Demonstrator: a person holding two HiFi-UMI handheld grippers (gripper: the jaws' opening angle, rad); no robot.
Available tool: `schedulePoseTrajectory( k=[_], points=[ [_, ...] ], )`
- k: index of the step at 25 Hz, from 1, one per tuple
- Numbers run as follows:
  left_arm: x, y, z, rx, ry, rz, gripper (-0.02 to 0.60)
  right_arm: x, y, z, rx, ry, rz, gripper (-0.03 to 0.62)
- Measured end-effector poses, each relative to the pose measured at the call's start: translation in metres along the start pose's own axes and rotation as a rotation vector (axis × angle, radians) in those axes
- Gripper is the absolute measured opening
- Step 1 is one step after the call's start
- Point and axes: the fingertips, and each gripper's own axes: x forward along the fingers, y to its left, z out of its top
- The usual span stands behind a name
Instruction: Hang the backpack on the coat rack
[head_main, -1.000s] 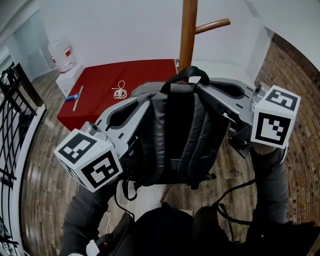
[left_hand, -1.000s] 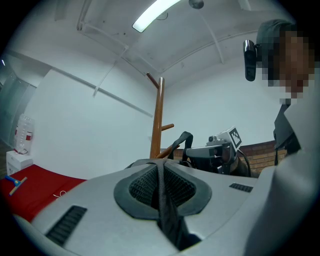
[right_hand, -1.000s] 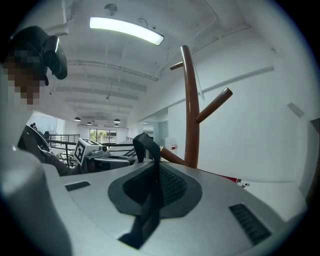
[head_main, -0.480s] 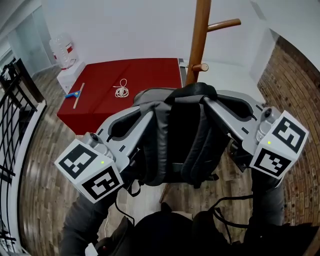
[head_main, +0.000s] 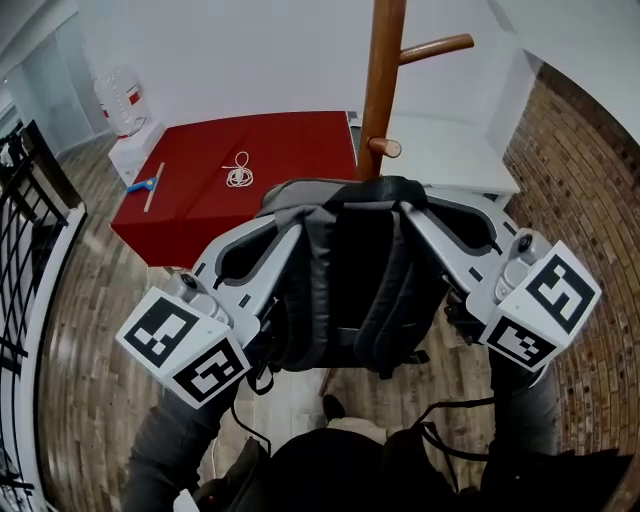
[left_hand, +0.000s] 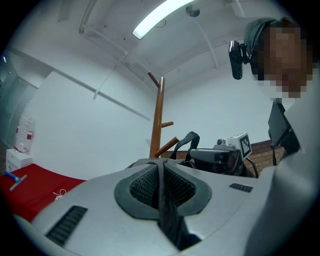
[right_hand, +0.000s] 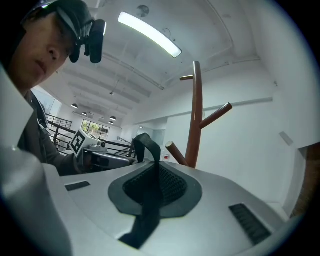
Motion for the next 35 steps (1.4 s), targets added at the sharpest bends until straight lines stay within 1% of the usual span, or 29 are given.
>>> schedulePoseTrajectory(
  k=[4,8,11,15,19,21,23,29,35],
  points=[
    [-0.007,-0.006,0.004,-0.002,-0.010,0.013,0.043,-0.005,0.008,0.005,-0.025,-0.017,-0.016,0.020],
    [-0.022,-0.021,-0.001,0.000,-0.014,0.023,0.043,-0.019,0.025,0.003,-0.035,-0.036,-0.029,0.020],
    [-0.043,-0.038,-0.012,0.018,-0.023,0.037,0.043,-0.034,0.048,-0.005,-0.027,-0.060,-0.040,0.020],
    [-0.073,-0.069,-0.027,0.063,-0.057,0.053,0.043,-0.064,0.083,-0.016,-0.032,-0.113,-0.072,0.020],
    [-0.088,-0.098,-0.044,0.074,-0.090,0.056,0.043,-0.093,0.100,-0.028,-0.004,-0.139,-0.103,0.020],
    [-0.094,-0.110,-0.055,0.080,-0.094,0.048,0.043,-0.104,0.107,-0.038,0.017,-0.148,-0.116,0.020],
    [-0.099,-0.119,-0.068,0.076,-0.089,0.036,0.043,-0.115,0.113,-0.052,0.038,-0.150,-0.135,0.020],
    [-0.103,-0.137,-0.105,0.019,-0.068,0.015,0.043,-0.137,0.123,-0.085,0.076,-0.116,-0.178,0.020],
    [-0.103,-0.153,-0.127,0.006,-0.060,0.021,0.043,-0.154,0.124,-0.105,0.094,-0.112,-0.174,0.020]
  ],
)
